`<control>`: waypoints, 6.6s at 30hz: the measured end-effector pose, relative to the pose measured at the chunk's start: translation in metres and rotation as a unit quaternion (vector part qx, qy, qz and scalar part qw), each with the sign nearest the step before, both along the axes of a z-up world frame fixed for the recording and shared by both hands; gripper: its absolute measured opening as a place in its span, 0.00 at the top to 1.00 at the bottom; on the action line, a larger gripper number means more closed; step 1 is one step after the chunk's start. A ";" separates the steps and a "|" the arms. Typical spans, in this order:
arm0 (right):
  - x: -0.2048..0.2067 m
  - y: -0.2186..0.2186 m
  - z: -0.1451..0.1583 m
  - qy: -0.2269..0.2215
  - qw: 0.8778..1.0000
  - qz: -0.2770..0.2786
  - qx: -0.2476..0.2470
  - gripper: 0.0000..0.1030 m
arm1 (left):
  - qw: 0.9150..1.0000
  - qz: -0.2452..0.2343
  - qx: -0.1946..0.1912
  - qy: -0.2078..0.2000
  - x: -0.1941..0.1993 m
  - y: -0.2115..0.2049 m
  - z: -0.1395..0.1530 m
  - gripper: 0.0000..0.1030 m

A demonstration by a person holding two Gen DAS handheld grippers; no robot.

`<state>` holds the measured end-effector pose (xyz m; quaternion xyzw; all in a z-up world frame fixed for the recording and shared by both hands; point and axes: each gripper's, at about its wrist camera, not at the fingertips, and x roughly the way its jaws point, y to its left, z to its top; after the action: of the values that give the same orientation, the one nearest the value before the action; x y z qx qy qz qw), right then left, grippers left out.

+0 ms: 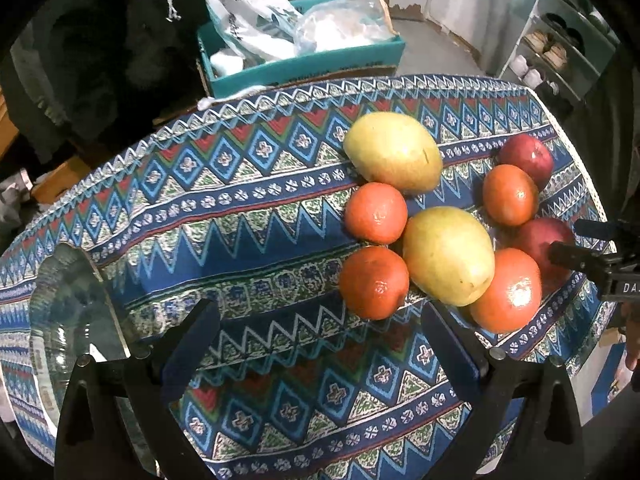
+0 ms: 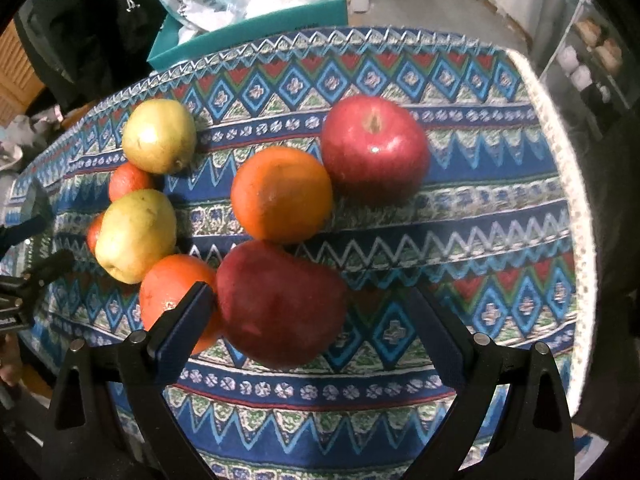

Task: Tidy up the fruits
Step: 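Move the right tool to the large red apple while the left tool approaches an orange, then close the right tool on the red apple while the left tool grasps the orange, then carry the red apple and orange over the glass bowl with both tools, then open both tools to drop the apple and orange into the bowl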

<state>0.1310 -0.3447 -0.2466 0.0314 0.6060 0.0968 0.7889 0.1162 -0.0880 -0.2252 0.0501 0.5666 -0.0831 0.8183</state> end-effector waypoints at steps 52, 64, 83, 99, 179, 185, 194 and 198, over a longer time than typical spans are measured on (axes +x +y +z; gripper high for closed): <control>-0.006 -0.012 0.012 -0.040 0.998 -0.001 -0.053 0.26 | 0.996 -0.082 -0.040 -0.007 0.004 -0.026 -0.019 0.56; -0.020 0.005 0.063 -0.119 0.991 0.013 -0.056 0.26 | 0.995 -0.071 -0.052 -0.056 -0.016 -0.022 0.031 0.56; -0.045 0.043 0.153 -0.233 0.971 0.052 -0.019 0.26 | 0.981 -0.072 -0.063 -0.167 -0.060 -0.010 0.129 0.56; -0.054 0.099 0.201 -0.281 0.954 0.099 0.017 0.26 | 0.970 -0.042 -0.078 -0.228 -0.089 0.031 0.182 0.56; -0.022 0.394 0.015 -0.022 0.949 0.314 0.028 0.26 | 0.968 0.243 -0.054 0.034 -0.095 0.282 -0.031 0.46; -0.027 0.398 0.008 -0.016 0.944 0.328 0.020 0.26 | 0.970 0.236 -0.041 0.037 -0.095 0.277 -0.026 0.46; -0.033 0.402 0.002 -0.003 0.940 0.340 0.014 0.24 | 0.973 0.229 -0.026 0.023 -0.101 0.275 -0.006 0.44; -0.033 0.399 0.016 -0.023 0.941 0.335 0.041 0.25 | 0.974 0.226 -0.023 0.018 -0.104 0.274 0.000 0.43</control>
<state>0.0976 0.0539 -0.2305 -0.1429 0.5584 0.3811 0.7229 0.0119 0.1856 -0.2248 -0.0992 0.5756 0.0901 0.8067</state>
